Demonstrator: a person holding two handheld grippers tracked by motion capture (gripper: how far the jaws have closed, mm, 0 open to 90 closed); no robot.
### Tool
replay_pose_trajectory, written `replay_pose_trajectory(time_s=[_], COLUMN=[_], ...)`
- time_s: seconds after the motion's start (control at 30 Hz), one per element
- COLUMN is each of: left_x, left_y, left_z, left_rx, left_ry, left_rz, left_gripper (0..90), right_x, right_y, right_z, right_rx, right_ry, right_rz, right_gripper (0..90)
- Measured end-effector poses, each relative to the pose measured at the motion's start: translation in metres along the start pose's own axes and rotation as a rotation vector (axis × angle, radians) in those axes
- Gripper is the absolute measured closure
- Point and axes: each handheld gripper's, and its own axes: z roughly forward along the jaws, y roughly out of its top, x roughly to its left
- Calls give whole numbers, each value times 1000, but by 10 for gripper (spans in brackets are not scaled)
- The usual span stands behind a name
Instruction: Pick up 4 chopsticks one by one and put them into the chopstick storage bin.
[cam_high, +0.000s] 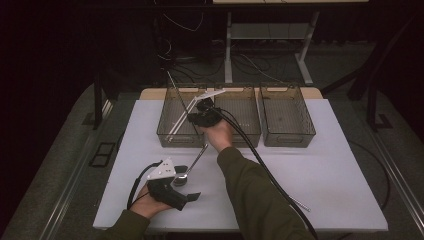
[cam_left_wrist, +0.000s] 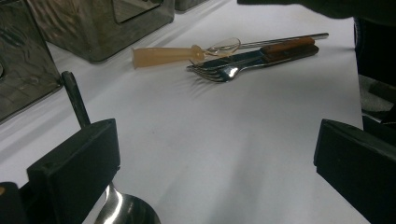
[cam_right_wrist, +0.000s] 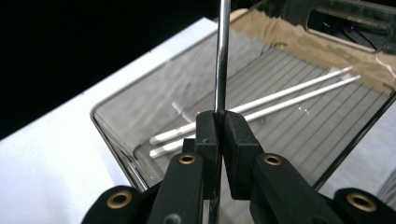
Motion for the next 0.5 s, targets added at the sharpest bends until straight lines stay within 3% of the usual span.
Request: replay_pose_trajectory(time_s=[0.23,0.5], left_x=[0,0], left_y=[0,0], left_z=[0,0], left_rx=[2,5], left_ry=[-5,-7], left_rz=[2,2], left_gripper=[0,0], right_x=[3,4], right_y=[-4,0], right_z=[7,1], right_rx=[43,25], right_ry=[-43,-47], right_rz=[-13,-26], right_gripper=[828,725])
